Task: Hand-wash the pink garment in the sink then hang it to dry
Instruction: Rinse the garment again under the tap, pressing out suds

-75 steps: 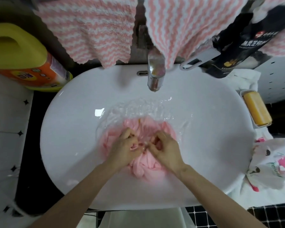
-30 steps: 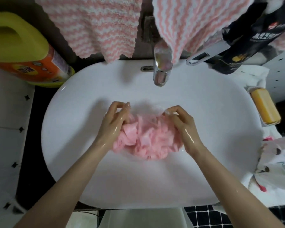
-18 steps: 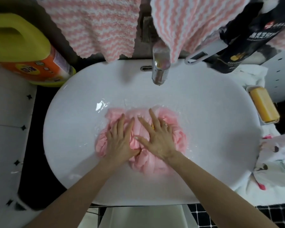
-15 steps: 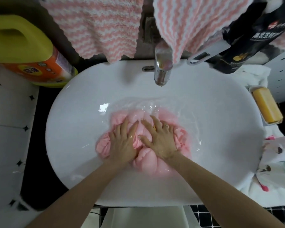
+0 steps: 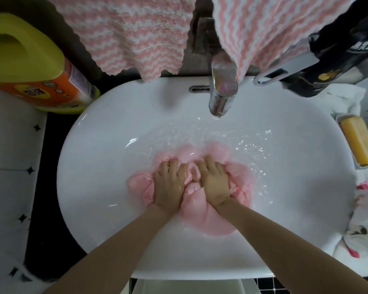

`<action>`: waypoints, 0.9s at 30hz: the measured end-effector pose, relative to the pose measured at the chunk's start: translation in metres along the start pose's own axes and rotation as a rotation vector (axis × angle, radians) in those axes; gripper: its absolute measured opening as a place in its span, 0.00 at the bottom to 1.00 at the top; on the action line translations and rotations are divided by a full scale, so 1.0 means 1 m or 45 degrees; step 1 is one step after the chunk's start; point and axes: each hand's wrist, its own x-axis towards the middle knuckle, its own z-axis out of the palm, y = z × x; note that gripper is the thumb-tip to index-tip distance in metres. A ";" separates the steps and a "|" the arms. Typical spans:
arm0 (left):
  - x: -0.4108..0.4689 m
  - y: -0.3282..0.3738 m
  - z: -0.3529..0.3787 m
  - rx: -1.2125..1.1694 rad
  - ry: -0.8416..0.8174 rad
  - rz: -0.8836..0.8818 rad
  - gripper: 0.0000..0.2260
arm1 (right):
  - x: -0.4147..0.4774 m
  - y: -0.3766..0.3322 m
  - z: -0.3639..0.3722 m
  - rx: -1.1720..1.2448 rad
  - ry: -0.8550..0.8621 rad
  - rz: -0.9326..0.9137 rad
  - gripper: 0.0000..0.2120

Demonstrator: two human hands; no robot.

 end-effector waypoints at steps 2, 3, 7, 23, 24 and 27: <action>0.002 -0.002 -0.006 -0.008 -0.077 0.050 0.11 | -0.009 0.000 0.001 -0.088 -0.021 -0.055 0.16; 0.002 -0.002 -0.009 -0.025 -0.133 0.070 0.15 | -0.013 -0.001 0.000 -0.129 -0.034 -0.062 0.16; 0.006 -0.003 -0.016 -0.071 -0.323 0.076 0.29 | -0.014 -0.005 -0.004 -0.211 -0.032 -0.081 0.15; -0.013 -0.005 -0.054 -0.299 -0.393 0.350 0.17 | -0.053 -0.008 -0.028 -0.036 -0.218 -0.065 0.14; -0.010 -0.006 -0.057 -0.304 -0.392 0.438 0.17 | -0.057 -0.005 -0.029 0.030 -0.213 -0.064 0.14; -0.002 -0.008 -0.055 -0.268 -0.522 0.658 0.20 | -0.058 0.004 -0.032 0.339 -0.161 0.021 0.18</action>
